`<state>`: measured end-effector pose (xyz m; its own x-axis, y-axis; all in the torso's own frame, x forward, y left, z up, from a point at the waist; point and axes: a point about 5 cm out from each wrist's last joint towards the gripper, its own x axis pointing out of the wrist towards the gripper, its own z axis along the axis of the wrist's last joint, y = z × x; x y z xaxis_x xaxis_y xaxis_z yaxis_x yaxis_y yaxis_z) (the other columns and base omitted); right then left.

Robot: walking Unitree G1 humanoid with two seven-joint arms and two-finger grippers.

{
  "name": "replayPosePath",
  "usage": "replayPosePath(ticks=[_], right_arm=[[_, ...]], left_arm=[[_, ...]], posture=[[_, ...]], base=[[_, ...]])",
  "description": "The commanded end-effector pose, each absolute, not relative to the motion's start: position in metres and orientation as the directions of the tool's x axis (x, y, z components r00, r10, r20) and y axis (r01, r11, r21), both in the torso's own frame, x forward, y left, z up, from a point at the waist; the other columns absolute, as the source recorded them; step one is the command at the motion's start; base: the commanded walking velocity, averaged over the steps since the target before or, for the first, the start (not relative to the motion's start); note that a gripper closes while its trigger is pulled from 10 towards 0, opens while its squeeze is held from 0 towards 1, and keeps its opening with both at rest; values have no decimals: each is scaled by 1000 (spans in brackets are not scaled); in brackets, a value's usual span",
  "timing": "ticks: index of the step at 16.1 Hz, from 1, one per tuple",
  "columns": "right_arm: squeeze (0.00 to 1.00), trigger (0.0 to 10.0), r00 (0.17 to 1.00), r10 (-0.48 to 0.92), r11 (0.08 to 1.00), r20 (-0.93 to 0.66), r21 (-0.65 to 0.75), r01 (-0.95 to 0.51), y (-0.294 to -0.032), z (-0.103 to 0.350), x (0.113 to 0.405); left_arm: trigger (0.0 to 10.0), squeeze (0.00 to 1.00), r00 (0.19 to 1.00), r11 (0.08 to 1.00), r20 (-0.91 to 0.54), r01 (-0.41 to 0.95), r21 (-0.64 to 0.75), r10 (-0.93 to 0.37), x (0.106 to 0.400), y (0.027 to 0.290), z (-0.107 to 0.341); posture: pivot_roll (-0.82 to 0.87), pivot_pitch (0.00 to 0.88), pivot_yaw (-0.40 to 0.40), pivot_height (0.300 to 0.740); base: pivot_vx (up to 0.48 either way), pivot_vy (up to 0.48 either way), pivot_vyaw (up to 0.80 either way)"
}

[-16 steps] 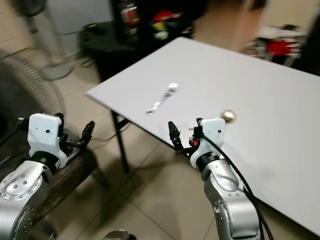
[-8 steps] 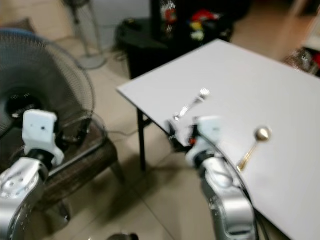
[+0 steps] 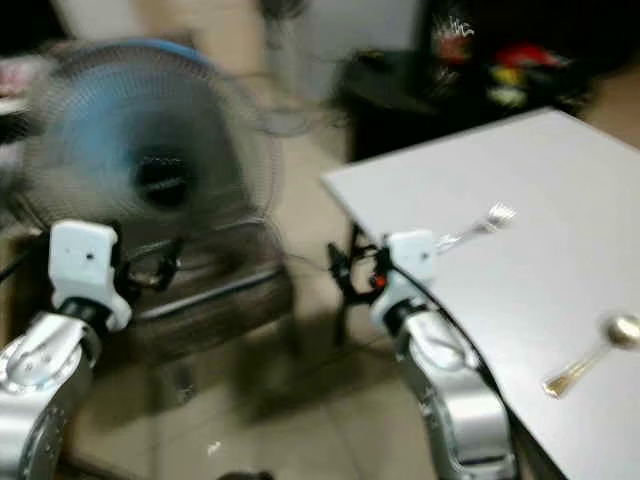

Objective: Setting the table

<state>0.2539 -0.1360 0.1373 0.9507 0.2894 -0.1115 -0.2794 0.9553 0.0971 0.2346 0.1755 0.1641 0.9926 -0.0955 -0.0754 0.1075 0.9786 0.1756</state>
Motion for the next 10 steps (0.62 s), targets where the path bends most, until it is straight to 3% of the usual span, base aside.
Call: replayPosePath(ticks=[1, 10], right_arm=[[1000, 10000, 949, 296, 952, -109, 116, -284, -134, 138, 254], [1000, 10000, 960, 265, 955, -93, 165, -248, -135, 139, 257]], left_arm=[[10000, 0, 993, 977, -77, 99, 190, -86, 234, 177, 165], [10000, 0, 995, 976, -57, 95, 196, -85, 235, 176, 168]], posture=[[102, 0, 34, 740], [107, 0, 35, 740]], base=[[0, 0, 800], [0, 0, 800]])
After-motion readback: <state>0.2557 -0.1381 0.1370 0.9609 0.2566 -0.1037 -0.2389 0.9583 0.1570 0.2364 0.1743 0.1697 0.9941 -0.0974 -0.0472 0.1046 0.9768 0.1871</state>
